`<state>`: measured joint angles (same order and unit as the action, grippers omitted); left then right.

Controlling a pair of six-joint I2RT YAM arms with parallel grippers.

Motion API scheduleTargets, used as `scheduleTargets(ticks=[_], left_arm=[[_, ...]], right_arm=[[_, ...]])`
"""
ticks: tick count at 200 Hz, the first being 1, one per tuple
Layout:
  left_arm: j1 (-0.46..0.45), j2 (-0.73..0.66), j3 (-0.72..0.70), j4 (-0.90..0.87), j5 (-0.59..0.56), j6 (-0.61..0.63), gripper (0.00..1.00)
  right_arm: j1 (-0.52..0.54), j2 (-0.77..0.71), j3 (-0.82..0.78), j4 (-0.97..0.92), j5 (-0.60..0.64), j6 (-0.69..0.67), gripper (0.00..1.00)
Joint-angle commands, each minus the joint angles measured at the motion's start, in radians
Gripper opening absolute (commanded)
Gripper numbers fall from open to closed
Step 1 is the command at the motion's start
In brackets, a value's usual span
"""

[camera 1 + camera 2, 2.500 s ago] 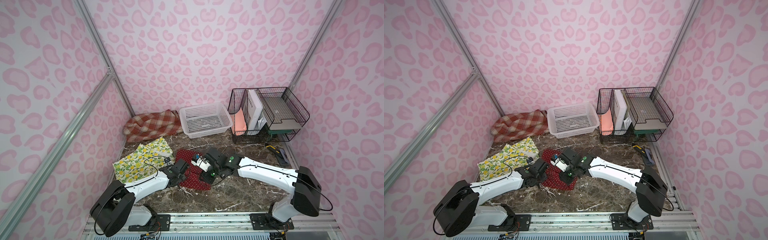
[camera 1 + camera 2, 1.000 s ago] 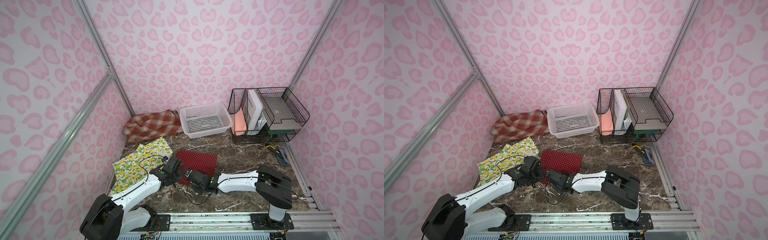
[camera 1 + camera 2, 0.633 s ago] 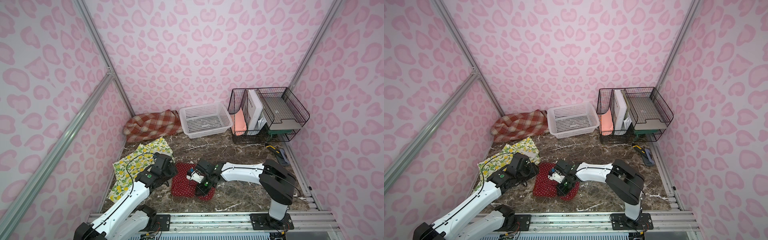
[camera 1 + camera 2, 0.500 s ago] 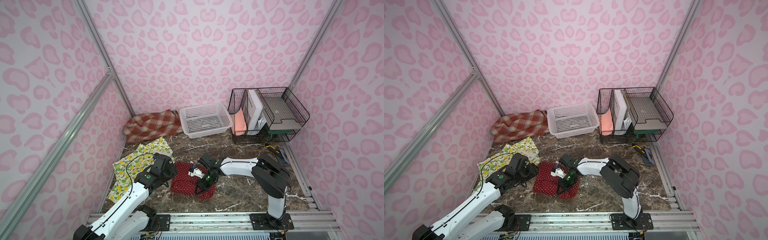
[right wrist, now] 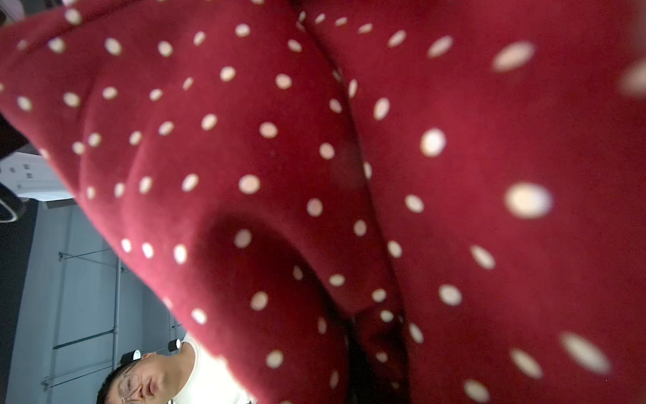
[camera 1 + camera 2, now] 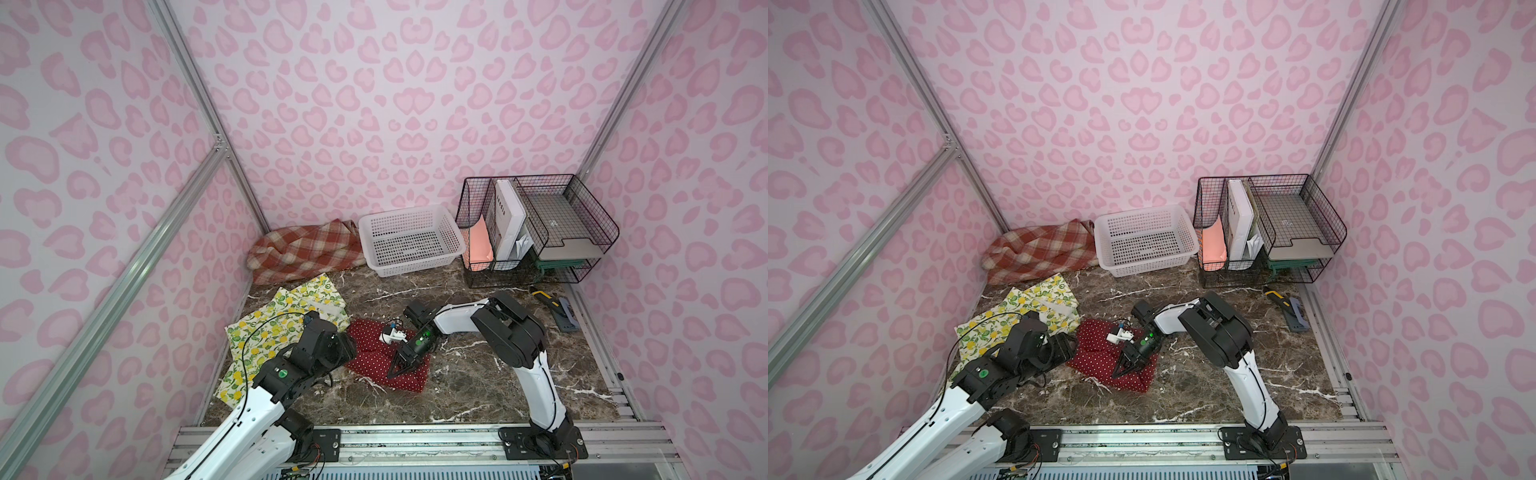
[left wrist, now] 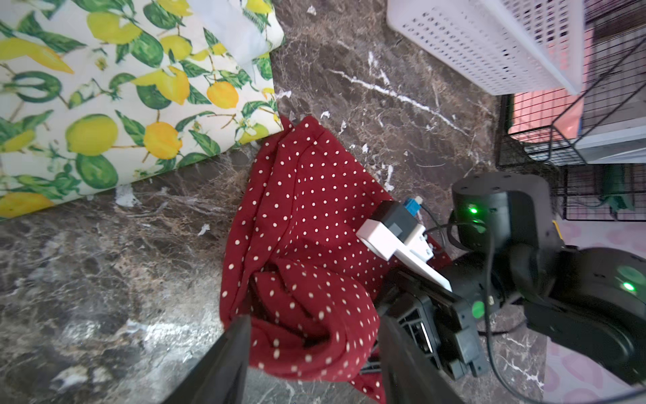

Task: Roll up the skirts
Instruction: Roll the skirt at the center of the board.

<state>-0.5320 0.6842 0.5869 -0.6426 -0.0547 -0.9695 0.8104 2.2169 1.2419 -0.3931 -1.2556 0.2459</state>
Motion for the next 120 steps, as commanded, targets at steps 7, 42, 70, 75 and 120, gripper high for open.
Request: scheduleTargets(ticks=[7, 42, 70, 75, 120], left_arm=[[-0.040, -0.053, -0.059, -0.058, 0.009, -0.053, 0.62], [-0.105, -0.060, -0.142, 0.059, 0.013, -0.124, 0.63], [-0.142, -0.047, -0.157, 0.130, -0.056, -0.158, 0.65], [-0.144, -0.047, -0.162, 0.153, -0.062, -0.176, 0.65], [-0.194, 0.066, -0.241, 0.350, -0.097, -0.277, 0.66]], right_arm=[[-0.007, 0.040, 0.013, -0.012, 0.168, -0.066, 0.13], [-0.008, 0.048, 0.015, -0.024, 0.176, -0.086, 0.14], [-0.009, 0.045, -0.006, -0.015, 0.176, -0.096, 0.14], [-0.008, 0.046, -0.008, -0.015, 0.176, -0.097, 0.14], [-0.009, 0.034, -0.012, -0.020, 0.182, -0.108, 0.13]])
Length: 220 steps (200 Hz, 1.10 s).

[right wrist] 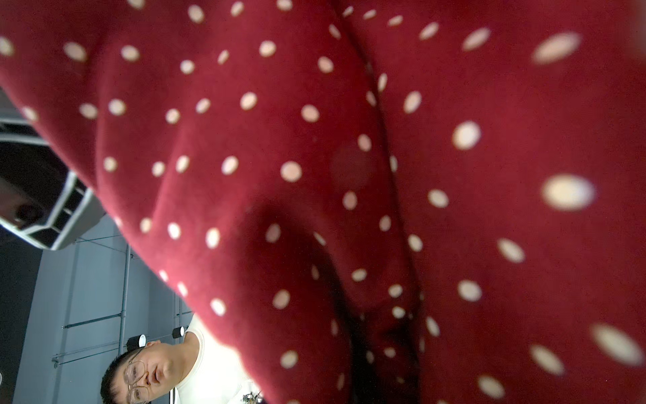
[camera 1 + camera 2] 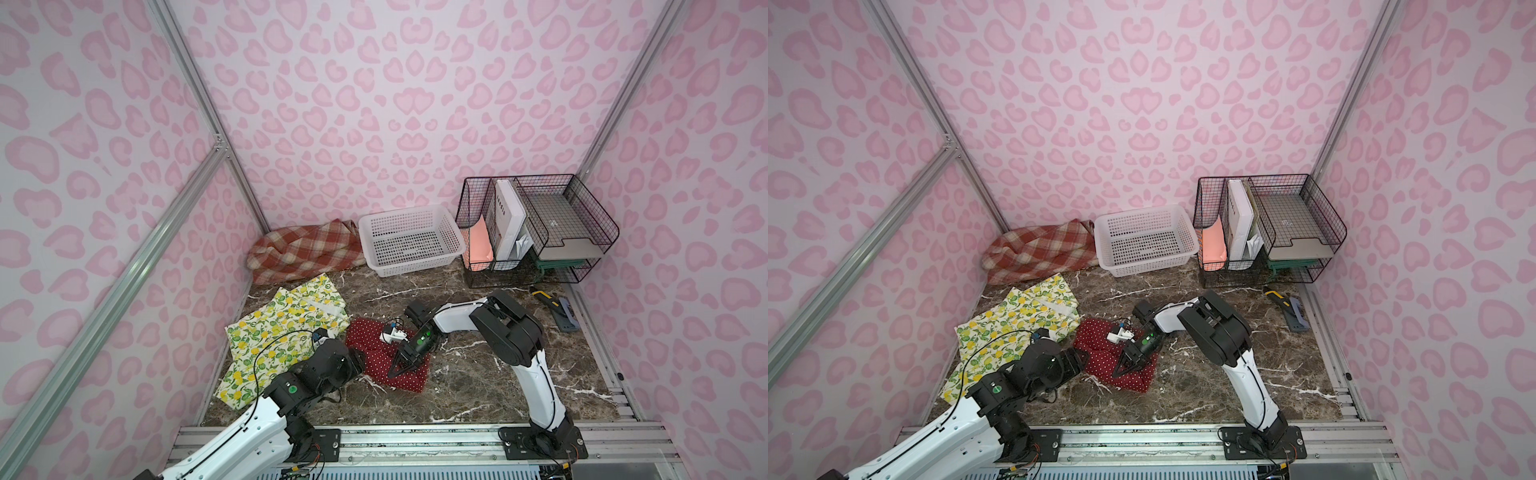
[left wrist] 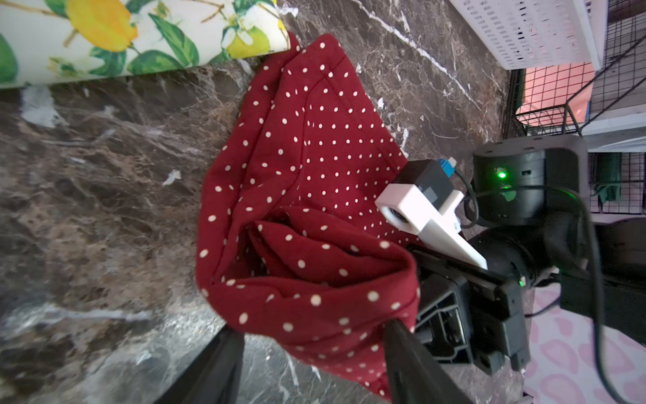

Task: Roll up the skirts
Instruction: Roll the skirt at the center of the board.

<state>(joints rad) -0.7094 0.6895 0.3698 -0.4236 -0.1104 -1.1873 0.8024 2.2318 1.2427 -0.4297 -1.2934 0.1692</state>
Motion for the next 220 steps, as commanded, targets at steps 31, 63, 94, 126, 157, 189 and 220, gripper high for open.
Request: scheduleTargets(ticks=[31, 63, 94, 126, 157, 189, 220], left_arm=[[-0.021, 0.166, -0.025, 0.148, -0.069, -0.044, 0.67], [-0.022, 0.237, -0.017, 0.070, -0.159, -0.012, 0.68], [-0.021, 0.349, -0.040, 0.079, -0.189, -0.045, 0.69], [-0.021, 0.455, -0.010, 0.023, -0.199, -0.069, 0.69], [-0.021, 0.504, 0.006, -0.055, -0.237, -0.082, 0.66], [-0.019, 0.538, 0.014, -0.049, -0.253, -0.092, 0.19], [-0.019, 0.587, 0.072, -0.054, -0.272, -0.064, 0.00]], right_arm=[[-0.006, 0.018, -0.014, 0.014, 0.223, -0.034, 0.13], [-0.010, 0.019, -0.020, 0.017, 0.211, -0.033, 0.14], [-0.013, 0.012, -0.022, 0.014, 0.195, -0.041, 0.16], [-0.021, 0.018, -0.030, 0.017, 0.184, -0.045, 0.18], [-0.022, 0.018, -0.034, 0.013, 0.162, -0.060, 0.21], [-0.022, 0.014, -0.038, 0.005, 0.156, -0.065, 0.24], [-0.022, -0.029, -0.069, 0.011, 0.177, -0.056, 0.30]])
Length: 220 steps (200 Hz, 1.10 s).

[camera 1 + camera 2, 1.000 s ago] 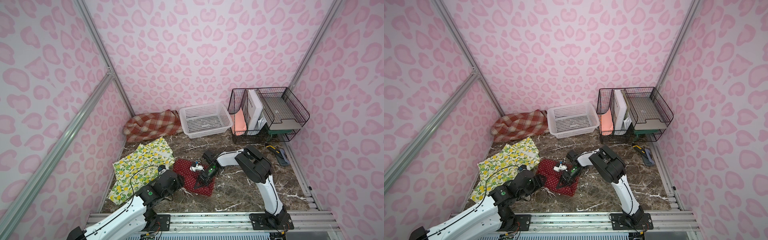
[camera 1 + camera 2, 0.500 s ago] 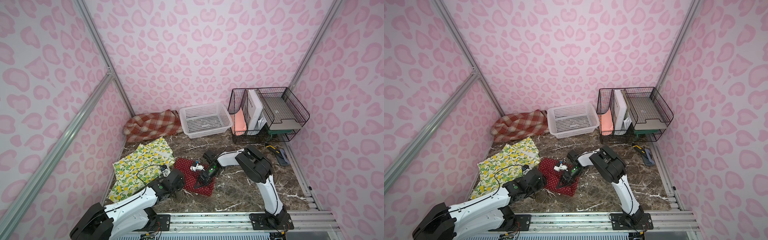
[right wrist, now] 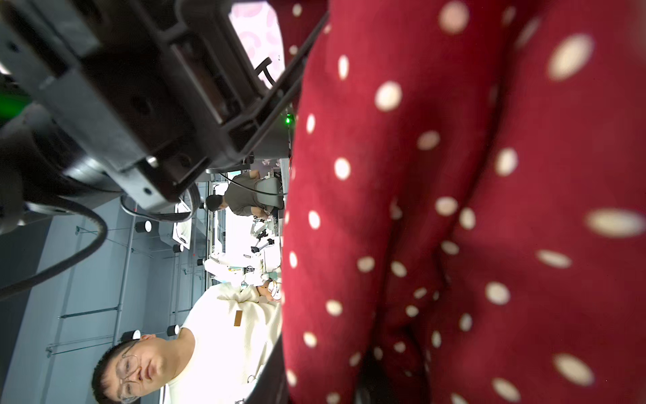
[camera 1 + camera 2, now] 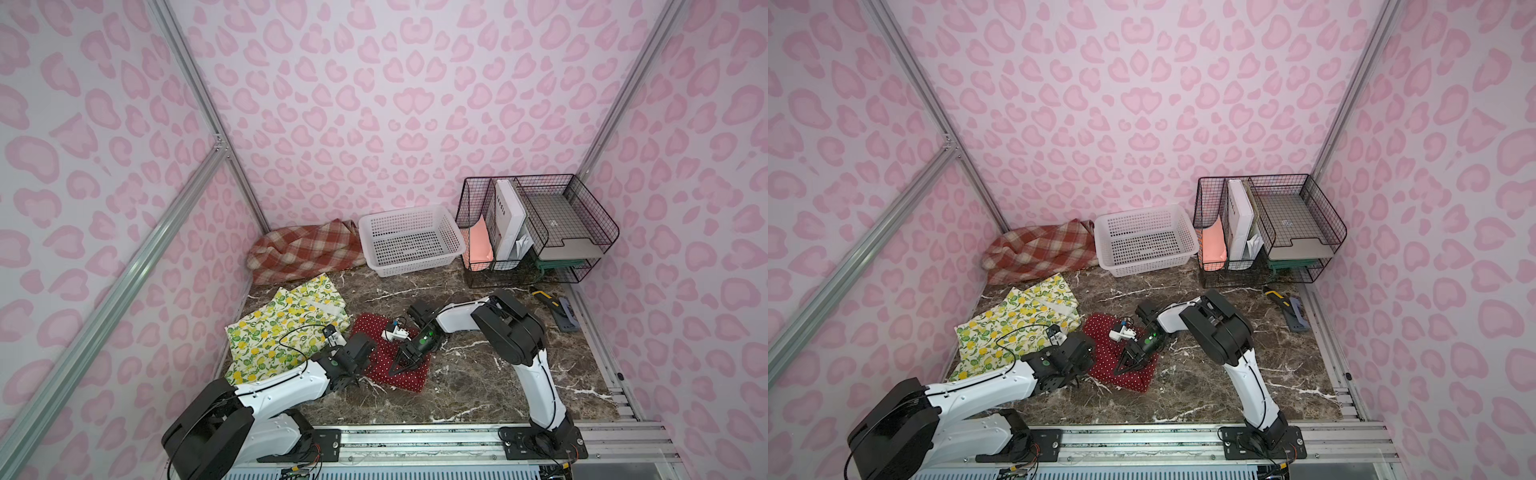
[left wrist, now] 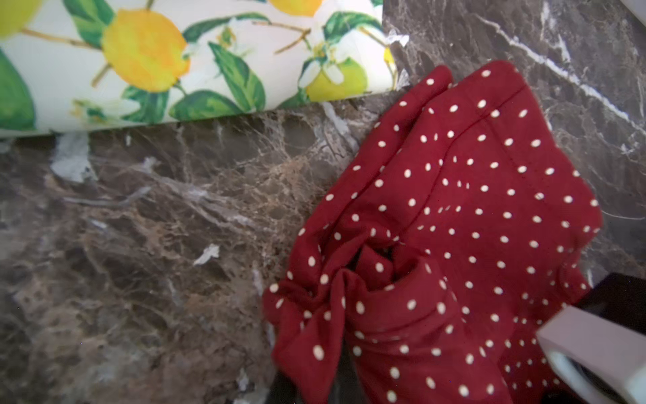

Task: Roll up the skirts
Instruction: Roll the skirt at the center of the board.

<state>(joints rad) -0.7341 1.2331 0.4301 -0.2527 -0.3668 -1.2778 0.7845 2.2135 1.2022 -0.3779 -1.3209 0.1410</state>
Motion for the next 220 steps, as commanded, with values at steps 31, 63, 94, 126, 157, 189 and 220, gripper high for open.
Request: scheduleTargets(ticks=[31, 63, 94, 126, 157, 189, 220], left_arm=[[0.006, 0.051, 0.046, -0.214, -0.017, 0.058, 0.00], [0.006, 0.006, 0.062, -0.252, -0.014, 0.091, 0.00], [0.004, 0.005, 0.090, -0.280, 0.009, 0.109, 0.00], [0.005, 0.027, 0.106, -0.279, 0.032, 0.118, 0.00], [0.005, 0.047, 0.114, -0.262, 0.049, 0.118, 0.00], [0.004, 0.038, 0.112, -0.259, 0.052, 0.112, 0.00], [0.005, 0.022, 0.107, -0.259, 0.055, 0.104, 0.00]], right_arm=[[-0.004, -0.112, -0.087, -0.033, 0.284, 0.011, 0.43], [-0.001, -0.298, -0.129, -0.040, 0.393, 0.075, 0.55], [0.047, -0.507, -0.113, -0.137, 0.674, 0.110, 0.59], [0.174, -0.648, -0.090, -0.195, 0.870, 0.136, 0.44], [0.312, -0.651, -0.123, -0.060, 0.851, 0.169, 0.28], [0.331, -0.588, -0.134, 0.046, 0.883, 0.178, 0.21], [0.312, -0.534, -0.120, 0.043, 0.909, 0.165, 0.21]])
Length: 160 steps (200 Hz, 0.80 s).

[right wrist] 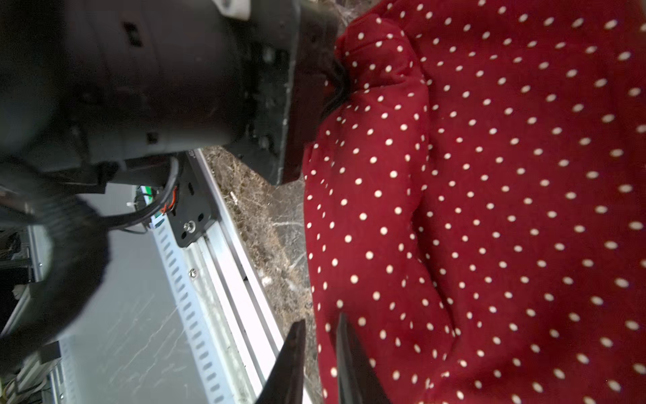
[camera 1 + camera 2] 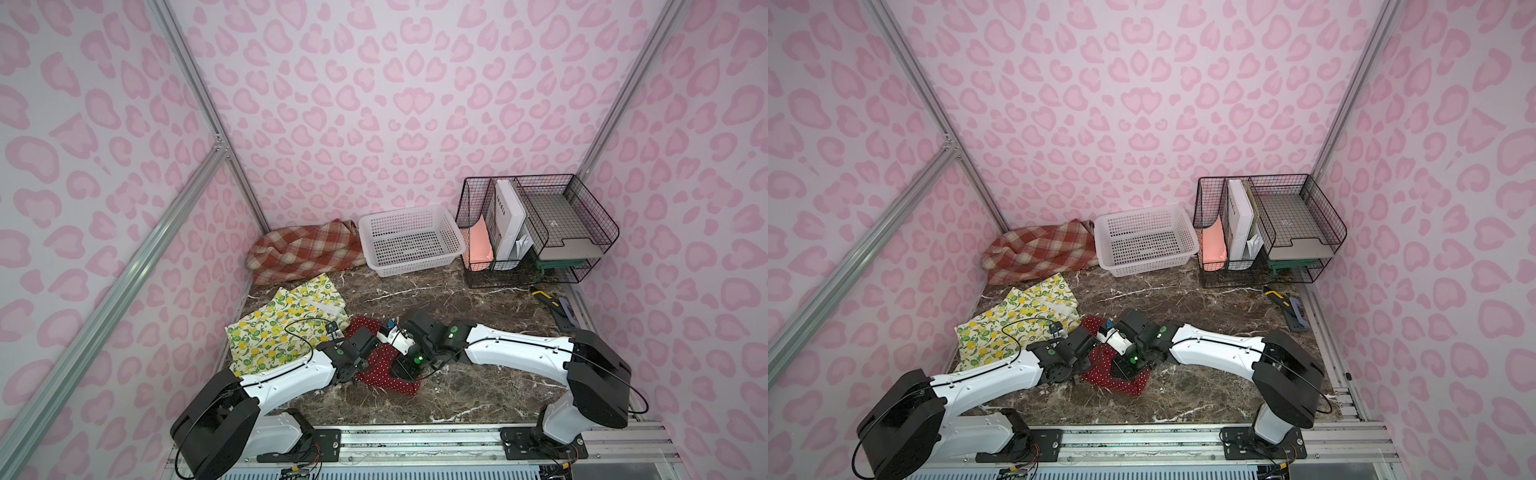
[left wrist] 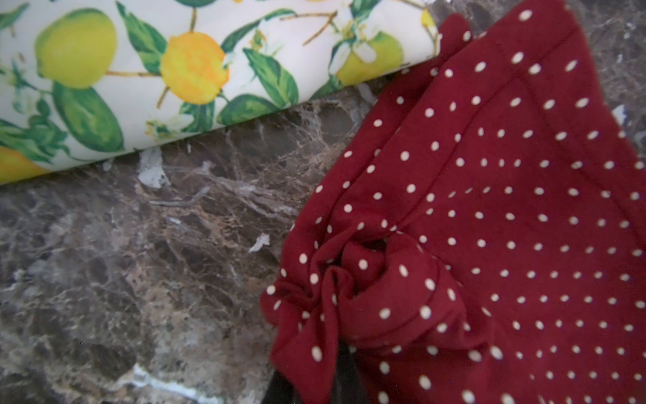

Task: Roll up the skirts
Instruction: Roll the skirt at the center of the board.

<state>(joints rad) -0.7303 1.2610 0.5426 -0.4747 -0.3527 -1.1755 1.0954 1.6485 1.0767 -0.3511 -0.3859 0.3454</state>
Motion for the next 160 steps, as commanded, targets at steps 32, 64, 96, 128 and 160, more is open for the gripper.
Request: scheduleTargets(ticks=[32, 64, 96, 128, 160], left_arm=[[0.001, -0.026, -0.008, -0.025, 0.051, -0.002, 0.00], [0.001, -0.050, -0.023, 0.008, 0.070, 0.001, 0.00], [0.001, -0.046, -0.015, 0.031, 0.085, 0.030, 0.00], [0.000, -0.020, 0.000, 0.031, 0.084, 0.040, 0.00], [0.001, 0.003, 0.017, 0.015, 0.087, 0.036, 0.00]], right_arm=[[0.002, 0.062, -0.057, 0.064, -0.033, -0.005, 0.21], [-0.020, 0.074, -0.122, 0.093, 0.097, -0.001, 0.22], [-0.075, 0.097, -0.152, 0.136, 0.137, 0.004, 0.22], [-0.131, 0.201, -0.169, 0.113, 0.094, 0.013, 0.23], [-0.130, 0.132, -0.185, 0.053, 0.077, 0.002, 0.26]])
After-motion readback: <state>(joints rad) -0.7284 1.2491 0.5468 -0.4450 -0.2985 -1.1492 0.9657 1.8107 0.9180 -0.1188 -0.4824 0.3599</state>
